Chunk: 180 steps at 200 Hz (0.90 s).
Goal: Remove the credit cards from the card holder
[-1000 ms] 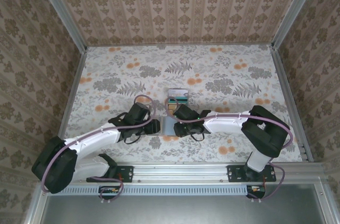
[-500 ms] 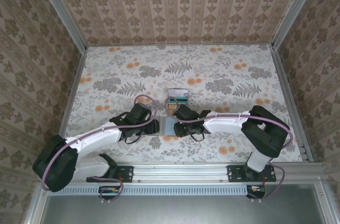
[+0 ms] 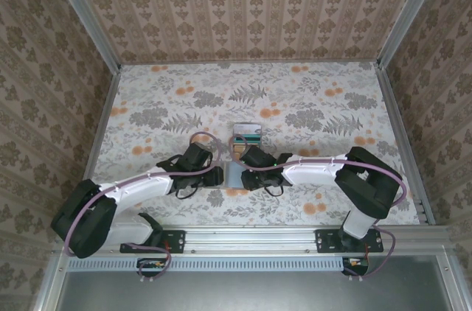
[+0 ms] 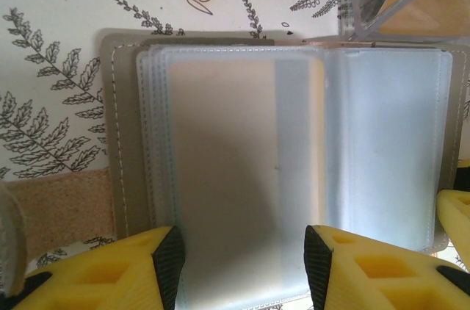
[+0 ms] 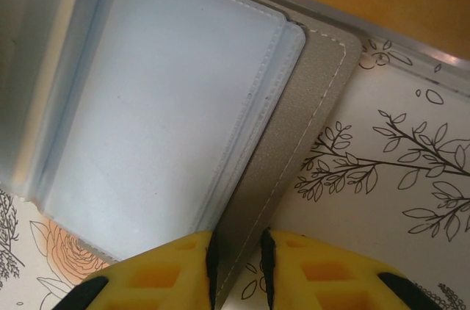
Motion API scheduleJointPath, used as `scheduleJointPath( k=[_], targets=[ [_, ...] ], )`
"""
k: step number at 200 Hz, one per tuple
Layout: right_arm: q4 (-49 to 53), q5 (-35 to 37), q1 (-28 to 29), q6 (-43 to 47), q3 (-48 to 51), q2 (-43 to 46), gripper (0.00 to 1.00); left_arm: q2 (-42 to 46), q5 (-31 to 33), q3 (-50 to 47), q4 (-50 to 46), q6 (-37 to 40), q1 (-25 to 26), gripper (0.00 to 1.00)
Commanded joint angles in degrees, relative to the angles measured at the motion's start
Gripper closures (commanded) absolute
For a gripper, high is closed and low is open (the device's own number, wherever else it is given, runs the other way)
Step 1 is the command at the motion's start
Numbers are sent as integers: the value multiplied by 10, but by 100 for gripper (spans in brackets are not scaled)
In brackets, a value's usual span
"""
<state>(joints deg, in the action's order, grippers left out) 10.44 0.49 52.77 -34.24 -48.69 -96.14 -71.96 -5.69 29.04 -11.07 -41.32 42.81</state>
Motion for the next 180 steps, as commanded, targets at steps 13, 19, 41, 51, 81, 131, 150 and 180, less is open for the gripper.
scheduleJointPath(
  k=[13,19,41,51,81,131,150,180],
  targets=[
    [-5,0,8,-9,3,-26,73,-12,-34,-3,26,2,8,49],
    [-5,0,8,-9,3,-26,73,-13,-42,-5,37,0,9,48],
    [-4,0,8,-9,3,-27,73,-16,-65,-10,66,-4,12,44],
    [-4,0,9,-10,3,-27,73,-16,-69,-9,70,-5,14,41],
    [-4,0,9,-9,3,-27,73,-11,-74,-8,72,-5,15,30],
    [-5,3,9,-11,3,-29,73,-1,-76,-4,69,-2,18,23],
    [-9,6,8,-14,8,-24,73,10,-74,-2,69,-2,20,17],
    [-11,20,8,-17,12,-9,73,27,-71,2,61,-1,25,7]
  ],
)
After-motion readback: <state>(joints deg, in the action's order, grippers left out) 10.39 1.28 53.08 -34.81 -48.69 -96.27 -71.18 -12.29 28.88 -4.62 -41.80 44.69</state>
